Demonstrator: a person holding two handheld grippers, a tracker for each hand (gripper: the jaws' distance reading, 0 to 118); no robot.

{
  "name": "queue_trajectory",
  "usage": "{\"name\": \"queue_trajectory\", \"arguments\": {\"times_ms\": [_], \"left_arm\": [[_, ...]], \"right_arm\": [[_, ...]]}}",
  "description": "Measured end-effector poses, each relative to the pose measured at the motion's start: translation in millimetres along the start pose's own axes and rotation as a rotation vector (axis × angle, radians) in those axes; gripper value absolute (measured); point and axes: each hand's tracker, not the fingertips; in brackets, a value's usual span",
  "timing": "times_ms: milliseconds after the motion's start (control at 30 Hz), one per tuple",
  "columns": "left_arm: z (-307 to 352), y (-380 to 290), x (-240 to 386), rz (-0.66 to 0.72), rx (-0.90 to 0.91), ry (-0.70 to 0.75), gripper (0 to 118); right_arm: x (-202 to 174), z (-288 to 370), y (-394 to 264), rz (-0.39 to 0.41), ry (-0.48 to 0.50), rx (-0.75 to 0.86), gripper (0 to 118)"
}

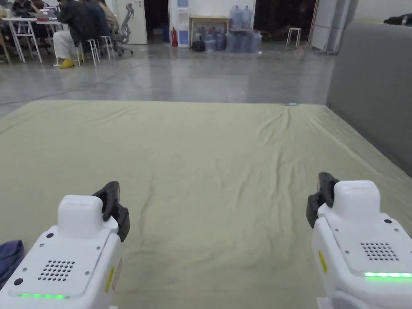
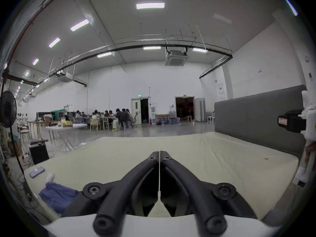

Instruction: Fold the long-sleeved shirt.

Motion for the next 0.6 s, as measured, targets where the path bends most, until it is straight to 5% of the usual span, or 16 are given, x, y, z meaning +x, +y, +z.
{"name": "queue_trajectory", "arguments": {"times_ms": [600], "left_arm": [[-2, -13, 12, -0.033, -0.066, 0.029, 0]], "right_arm": [[-5, -6, -17, -0.007, -0.016, -0.074, 0]]}}
